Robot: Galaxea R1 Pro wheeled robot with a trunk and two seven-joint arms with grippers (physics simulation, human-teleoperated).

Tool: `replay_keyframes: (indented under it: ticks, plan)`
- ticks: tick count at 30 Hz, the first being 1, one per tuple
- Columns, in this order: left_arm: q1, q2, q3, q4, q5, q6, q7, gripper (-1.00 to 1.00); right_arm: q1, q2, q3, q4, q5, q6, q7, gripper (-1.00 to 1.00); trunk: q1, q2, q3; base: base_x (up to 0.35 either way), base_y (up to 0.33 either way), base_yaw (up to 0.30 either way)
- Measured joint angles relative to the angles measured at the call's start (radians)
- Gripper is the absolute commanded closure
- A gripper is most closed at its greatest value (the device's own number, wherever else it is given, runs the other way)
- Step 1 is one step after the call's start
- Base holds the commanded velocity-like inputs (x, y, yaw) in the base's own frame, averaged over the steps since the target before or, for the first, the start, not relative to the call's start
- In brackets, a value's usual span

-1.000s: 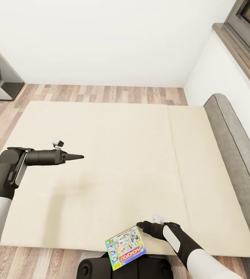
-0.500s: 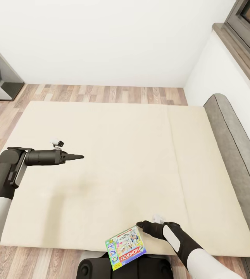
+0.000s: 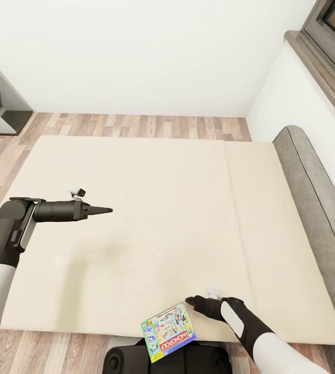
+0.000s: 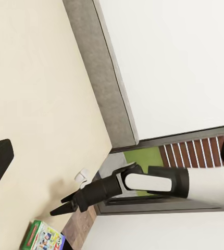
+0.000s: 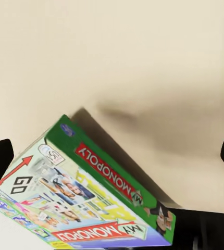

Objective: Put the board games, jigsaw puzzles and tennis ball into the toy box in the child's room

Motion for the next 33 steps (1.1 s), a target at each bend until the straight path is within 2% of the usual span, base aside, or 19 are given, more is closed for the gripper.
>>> replay_keyframes:
  ticks: [1,6,33]
  plan:
    - [0.000,0.000,0.000,0.000,0.000,0.000,0.000,-1.00,0.000,-0.009,0.000,0.000,0.000,0.000,0.004,-1.00,0.000,0.000,0.000,0.000,0.000,0.000]
    - [0.000,0.000,-0.001,0.000,0.000,0.000,0.000,-1.00,0.000,-0.021,0.000,0.001,-0.001,0.000,0.032,-1.00,0.000,0.000,0.000,0.000,0.000,0.000]
    - [0.000,0.000,-0.002,0.000,0.000,-0.001,0.000,-1.00,0.012,-0.025,0.005,0.059,-0.002,0.007,0.050,-1.00,0.000,0.000,0.000,0.000,0.000,0.000]
